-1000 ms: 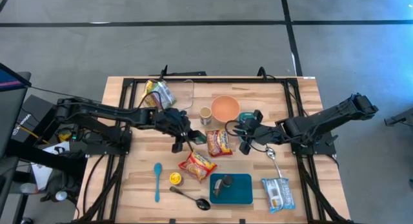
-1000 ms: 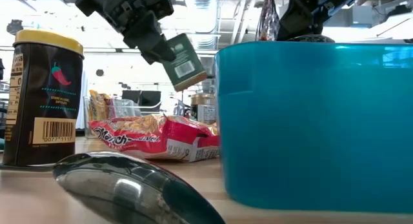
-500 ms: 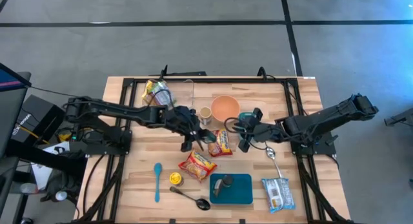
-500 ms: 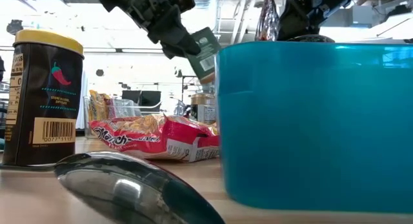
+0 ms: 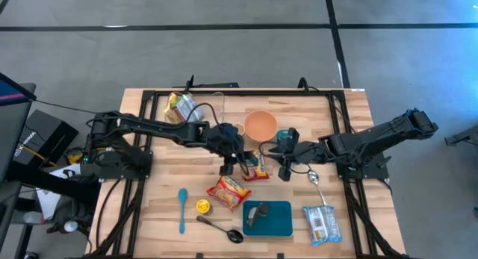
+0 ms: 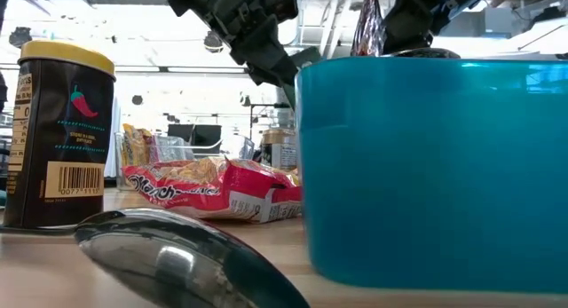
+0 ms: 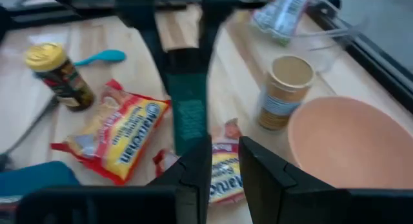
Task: Pick & Place Food Item
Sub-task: Put the black seasoning can into the blue bin
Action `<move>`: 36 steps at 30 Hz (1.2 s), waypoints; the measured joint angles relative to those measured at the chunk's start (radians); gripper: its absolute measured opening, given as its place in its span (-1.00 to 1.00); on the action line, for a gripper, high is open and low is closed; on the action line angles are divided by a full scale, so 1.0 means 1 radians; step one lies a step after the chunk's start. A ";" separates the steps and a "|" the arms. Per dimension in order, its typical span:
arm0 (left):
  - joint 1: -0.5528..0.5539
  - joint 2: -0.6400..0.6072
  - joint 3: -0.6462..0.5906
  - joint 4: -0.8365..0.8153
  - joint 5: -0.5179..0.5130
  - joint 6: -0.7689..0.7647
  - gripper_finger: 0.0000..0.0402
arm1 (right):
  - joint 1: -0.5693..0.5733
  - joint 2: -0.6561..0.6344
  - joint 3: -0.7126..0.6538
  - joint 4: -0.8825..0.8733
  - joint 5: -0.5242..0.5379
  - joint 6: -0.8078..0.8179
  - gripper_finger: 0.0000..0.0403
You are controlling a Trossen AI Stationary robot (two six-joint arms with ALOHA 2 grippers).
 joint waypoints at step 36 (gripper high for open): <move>-0.067 0.019 0.031 0.018 -0.005 -0.111 -0.36 | -0.003 0.100 0.000 0.152 -0.113 -0.026 0.21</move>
